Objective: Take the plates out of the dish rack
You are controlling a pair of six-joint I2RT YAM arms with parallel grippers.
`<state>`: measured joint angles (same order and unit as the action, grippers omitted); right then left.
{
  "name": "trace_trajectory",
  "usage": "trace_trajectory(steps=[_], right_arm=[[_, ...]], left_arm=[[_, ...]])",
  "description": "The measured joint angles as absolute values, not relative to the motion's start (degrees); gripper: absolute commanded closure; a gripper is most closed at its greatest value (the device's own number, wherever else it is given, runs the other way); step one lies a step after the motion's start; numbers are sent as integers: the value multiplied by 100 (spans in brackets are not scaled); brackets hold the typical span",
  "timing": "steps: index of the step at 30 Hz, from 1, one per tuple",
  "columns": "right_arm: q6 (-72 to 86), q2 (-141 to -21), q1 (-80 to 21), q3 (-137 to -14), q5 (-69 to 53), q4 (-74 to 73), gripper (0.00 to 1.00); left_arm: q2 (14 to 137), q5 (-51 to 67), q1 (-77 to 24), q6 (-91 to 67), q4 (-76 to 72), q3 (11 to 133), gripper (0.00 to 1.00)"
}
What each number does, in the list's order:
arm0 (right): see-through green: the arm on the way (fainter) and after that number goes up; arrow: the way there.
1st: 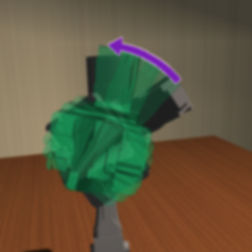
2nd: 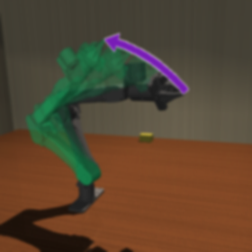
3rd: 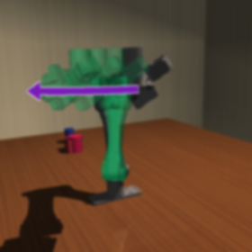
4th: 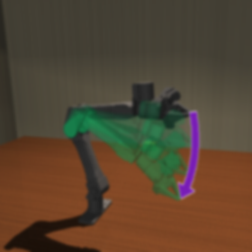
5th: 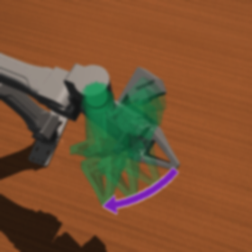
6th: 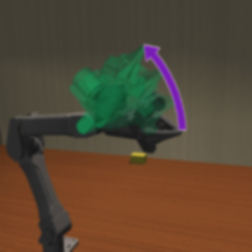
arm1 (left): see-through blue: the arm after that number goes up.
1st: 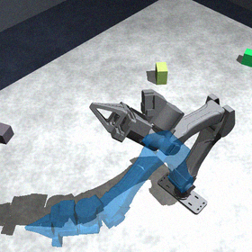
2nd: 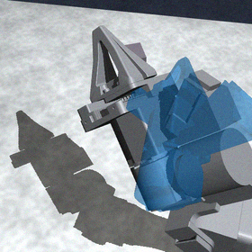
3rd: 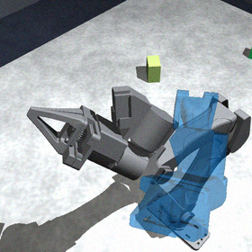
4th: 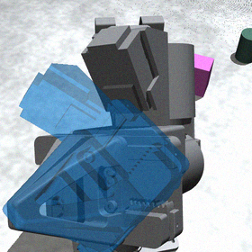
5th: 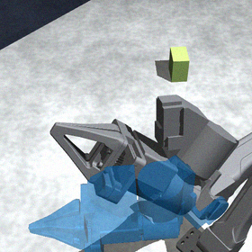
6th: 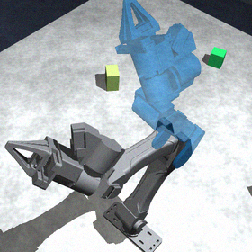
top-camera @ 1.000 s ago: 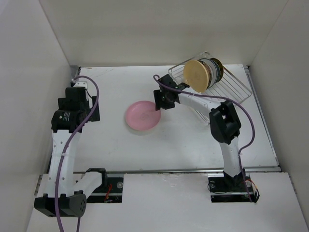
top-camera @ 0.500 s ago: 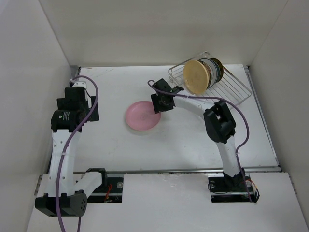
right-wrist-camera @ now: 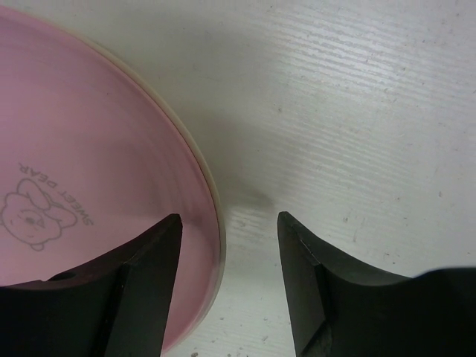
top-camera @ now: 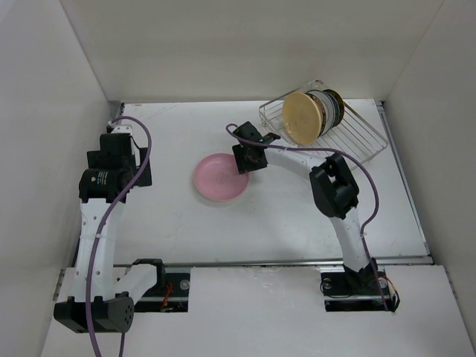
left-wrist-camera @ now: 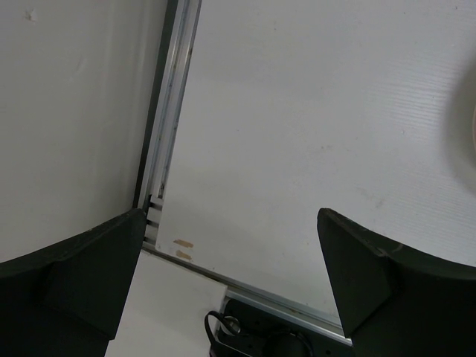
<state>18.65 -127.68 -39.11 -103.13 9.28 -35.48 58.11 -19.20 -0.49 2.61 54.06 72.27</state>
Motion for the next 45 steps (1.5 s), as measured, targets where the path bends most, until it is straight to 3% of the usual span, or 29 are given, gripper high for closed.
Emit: trace_trajectory(steps=[6, 13, 17, 26, 31, 45], right_arm=[[1723, -12595, -3909, -10914, 1037, -3828, 33], [1472, -11773, -3771, -12453, 1479, -4357, 33], [1415, -11181, -3124, -12811, 1789, -4449, 38], [1406, -11367, -1323, -12943, 2276, -4659, 43], [1361, -11865, -1253, -13037, 2091, -4757, 48], [1120, -11992, -1245, -12691, 1544, -4578, 48]], left_arm=[[5811, -1959, -49, 270, 5406, 7227, 0], [5811, -1970, -49, 272, 5406, 7227, 0], [5811, -1992, -49, 272, 5404, 7227, 0], [5811, -1999, -49, 272, 5393, 7227, 0], [5811, -1999, -49, 272, 5382, 7227, 0], [5811, -2045, -49, 272, 5382, 7227, 0]])
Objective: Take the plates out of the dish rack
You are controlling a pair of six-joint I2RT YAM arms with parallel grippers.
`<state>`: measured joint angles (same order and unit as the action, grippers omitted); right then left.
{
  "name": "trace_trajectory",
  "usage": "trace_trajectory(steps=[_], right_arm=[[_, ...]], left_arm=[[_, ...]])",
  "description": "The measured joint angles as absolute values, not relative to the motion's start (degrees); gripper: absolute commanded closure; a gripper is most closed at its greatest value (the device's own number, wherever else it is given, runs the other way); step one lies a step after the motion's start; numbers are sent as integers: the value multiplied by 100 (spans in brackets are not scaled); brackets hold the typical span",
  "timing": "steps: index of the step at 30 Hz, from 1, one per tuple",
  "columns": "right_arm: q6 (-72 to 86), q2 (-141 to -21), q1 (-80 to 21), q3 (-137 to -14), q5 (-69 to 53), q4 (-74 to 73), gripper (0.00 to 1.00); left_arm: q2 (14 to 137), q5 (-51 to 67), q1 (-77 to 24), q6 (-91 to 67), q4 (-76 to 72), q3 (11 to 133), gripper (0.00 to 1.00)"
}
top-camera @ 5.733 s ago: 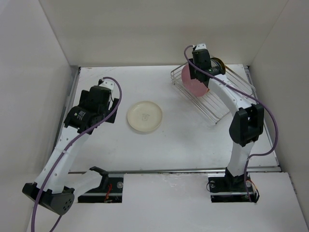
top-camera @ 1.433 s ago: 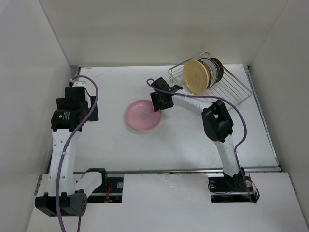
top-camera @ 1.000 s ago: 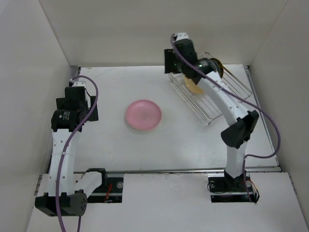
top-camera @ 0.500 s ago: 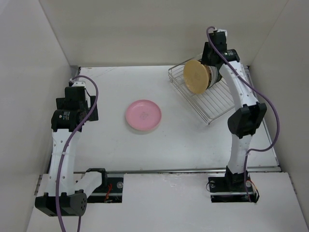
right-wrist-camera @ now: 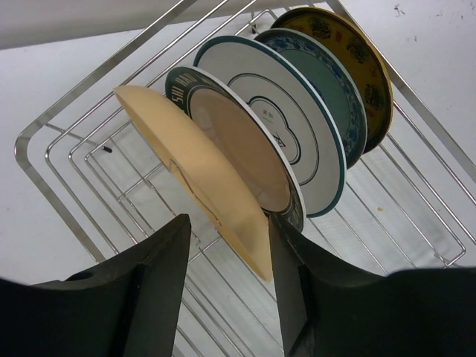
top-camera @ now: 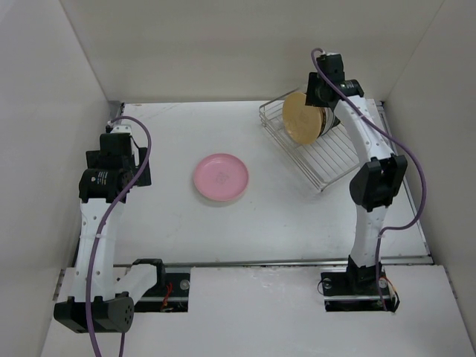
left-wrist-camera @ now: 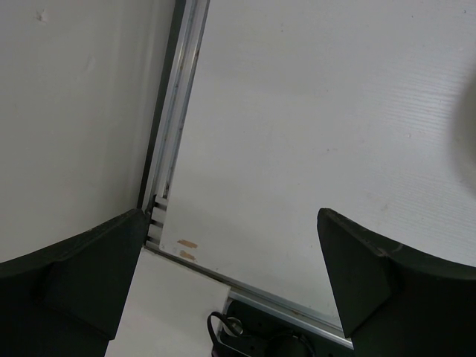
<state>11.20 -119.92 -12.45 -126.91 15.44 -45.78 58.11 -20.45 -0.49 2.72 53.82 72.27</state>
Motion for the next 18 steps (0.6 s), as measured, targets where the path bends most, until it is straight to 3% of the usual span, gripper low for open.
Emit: trace_trajectory(steps=[8, 12, 13, 18], right_arm=[[1004, -12302, -1245, -12691, 1555, -4543, 56], [932, -12342, -1245, -12689, 1566, -4543, 67], [895, -12342, -1243, -12689, 1570, -4543, 74], [526, -12342, -1205, -12652, 1789, -4593, 92]], left_arm=[[5833, -2062, 12, 272, 5382, 7227, 0], [5863, -2060, 12, 272, 5382, 7227, 0], [5865, -2058, 12, 272, 5382, 7227, 0], [5867, -2058, 12, 272, 5382, 7227, 0]])
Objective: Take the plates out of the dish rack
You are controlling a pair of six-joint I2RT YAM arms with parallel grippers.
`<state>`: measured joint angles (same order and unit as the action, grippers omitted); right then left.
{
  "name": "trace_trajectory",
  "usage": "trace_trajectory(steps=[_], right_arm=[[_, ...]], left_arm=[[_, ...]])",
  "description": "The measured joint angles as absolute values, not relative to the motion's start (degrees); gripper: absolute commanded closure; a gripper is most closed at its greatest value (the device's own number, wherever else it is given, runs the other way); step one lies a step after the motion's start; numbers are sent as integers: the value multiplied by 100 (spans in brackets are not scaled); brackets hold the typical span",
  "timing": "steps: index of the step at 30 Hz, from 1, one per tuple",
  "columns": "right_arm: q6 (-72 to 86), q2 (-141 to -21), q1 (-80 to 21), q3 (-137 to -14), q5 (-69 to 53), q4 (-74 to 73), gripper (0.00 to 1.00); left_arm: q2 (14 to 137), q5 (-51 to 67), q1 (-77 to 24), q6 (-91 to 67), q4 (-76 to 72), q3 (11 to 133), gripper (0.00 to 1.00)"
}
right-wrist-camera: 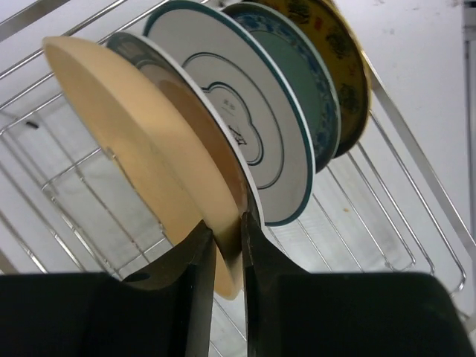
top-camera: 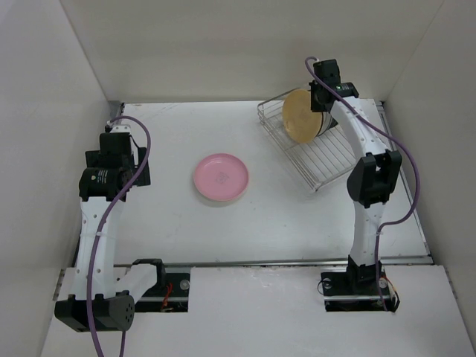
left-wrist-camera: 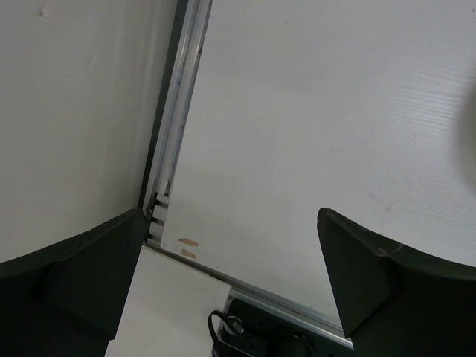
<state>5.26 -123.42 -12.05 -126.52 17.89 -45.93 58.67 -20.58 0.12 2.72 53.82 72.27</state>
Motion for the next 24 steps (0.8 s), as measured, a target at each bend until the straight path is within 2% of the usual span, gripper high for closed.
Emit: trace_trajectory(steps=[2, 12, 24], right_arm=[[513, -12342, -1205, -12634, 1774, -4584, 100], [355, -12164, -1468, -12512, 2425, -4547, 100], [320, -11109, -1612, -12816, 3651, -4316, 100]], left_arm=[[5867, -2058, 12, 272, 5382, 7227, 0], [5867, -2056, 12, 272, 5382, 7227, 0], [5867, -2036, 12, 272, 5382, 7227, 0]])
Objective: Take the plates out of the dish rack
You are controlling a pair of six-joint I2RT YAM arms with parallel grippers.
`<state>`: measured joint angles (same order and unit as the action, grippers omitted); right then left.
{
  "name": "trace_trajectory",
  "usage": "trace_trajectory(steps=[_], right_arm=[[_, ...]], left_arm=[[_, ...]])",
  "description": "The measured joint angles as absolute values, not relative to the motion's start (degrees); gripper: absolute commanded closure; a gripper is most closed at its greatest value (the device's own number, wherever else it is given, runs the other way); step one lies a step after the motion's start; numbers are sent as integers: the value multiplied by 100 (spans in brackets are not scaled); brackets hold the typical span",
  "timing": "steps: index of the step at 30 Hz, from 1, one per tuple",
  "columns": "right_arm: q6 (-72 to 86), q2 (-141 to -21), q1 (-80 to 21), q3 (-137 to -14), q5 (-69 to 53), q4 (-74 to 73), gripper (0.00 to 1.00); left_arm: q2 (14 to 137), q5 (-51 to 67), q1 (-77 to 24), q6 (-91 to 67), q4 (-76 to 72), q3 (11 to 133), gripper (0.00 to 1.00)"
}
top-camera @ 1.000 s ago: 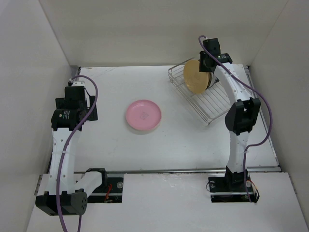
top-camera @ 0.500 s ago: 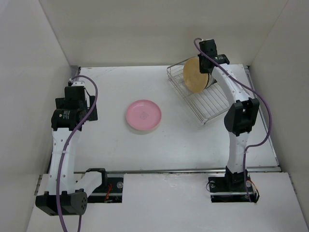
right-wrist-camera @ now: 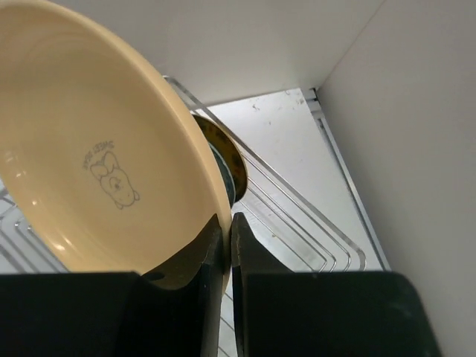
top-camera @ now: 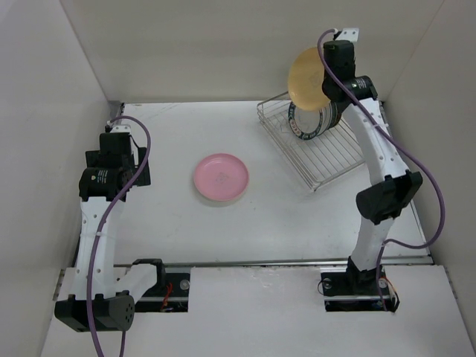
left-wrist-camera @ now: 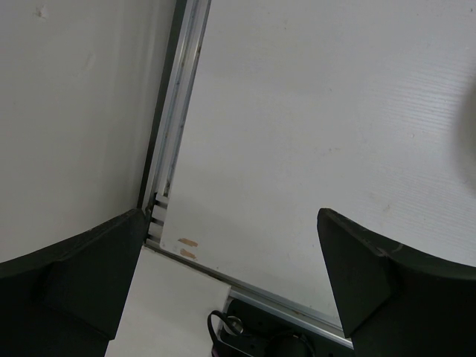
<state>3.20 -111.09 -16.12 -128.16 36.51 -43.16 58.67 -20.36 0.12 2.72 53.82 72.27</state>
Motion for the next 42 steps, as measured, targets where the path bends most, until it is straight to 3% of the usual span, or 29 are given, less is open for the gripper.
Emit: trace_trajectory(steps=[4, 12, 22, 42], right_arm=[[320, -10790, -1844, -12844, 3649, -4287, 100], [410, -10626, -2788, -12173, 1551, -4158, 100], [674, -12108, -3758, -11577, -923, -4086, 100], [862, -12737, -3743, -11229, -1028, -3933, 100]], left_arm=[[5867, -2036, 12, 272, 5382, 7227, 0], [5867, -1994, 12, 272, 5384, 7227, 0], [5867, -2003, 12, 272, 5384, 7227, 0], [5867, -2060, 49, 272, 5382, 7227, 0]])
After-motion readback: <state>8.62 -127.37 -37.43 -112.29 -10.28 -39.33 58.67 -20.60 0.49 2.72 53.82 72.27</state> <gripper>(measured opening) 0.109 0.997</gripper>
